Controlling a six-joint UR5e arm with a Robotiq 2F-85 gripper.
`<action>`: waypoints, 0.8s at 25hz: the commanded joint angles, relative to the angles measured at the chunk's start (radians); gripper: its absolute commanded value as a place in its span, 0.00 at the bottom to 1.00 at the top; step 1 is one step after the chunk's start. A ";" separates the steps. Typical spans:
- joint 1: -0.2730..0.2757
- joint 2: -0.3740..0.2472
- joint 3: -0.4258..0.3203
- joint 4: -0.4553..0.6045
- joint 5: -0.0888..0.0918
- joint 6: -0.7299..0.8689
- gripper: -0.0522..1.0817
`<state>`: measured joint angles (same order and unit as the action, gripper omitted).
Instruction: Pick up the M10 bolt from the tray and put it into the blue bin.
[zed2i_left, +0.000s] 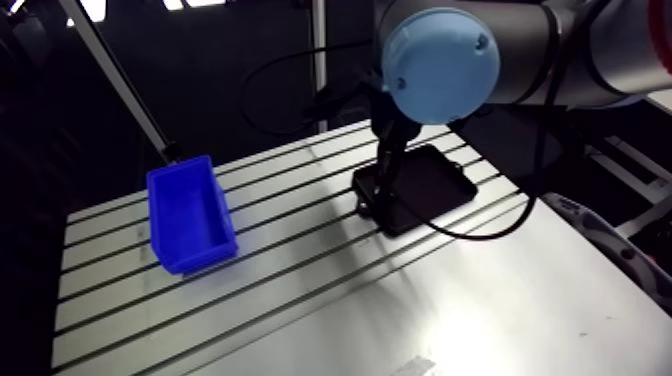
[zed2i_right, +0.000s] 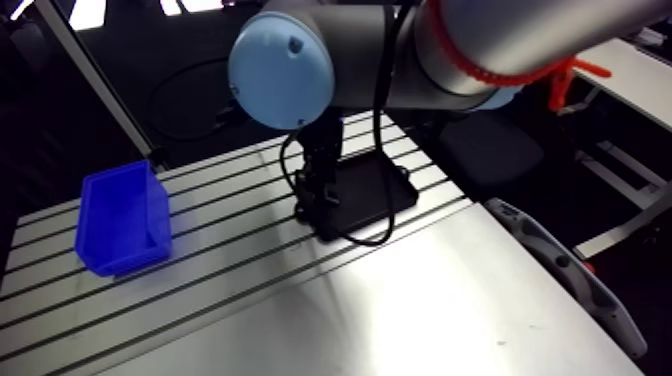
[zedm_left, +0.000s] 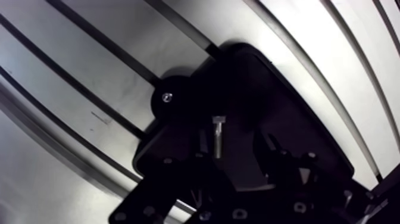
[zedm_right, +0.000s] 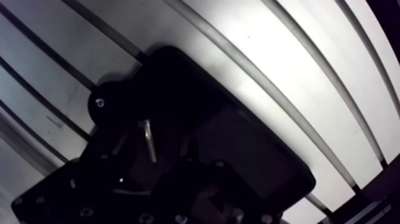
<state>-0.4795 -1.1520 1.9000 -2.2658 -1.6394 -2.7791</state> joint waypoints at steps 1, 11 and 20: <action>0.002 0.002 0.004 -0.001 -0.007 0.002 0.49; 0.002 0.007 0.009 -0.002 -0.014 0.002 0.52; 0.002 0.007 0.017 -0.002 -0.014 0.002 0.53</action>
<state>-0.4772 -1.1450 1.9146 -2.2681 -1.6529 -2.7773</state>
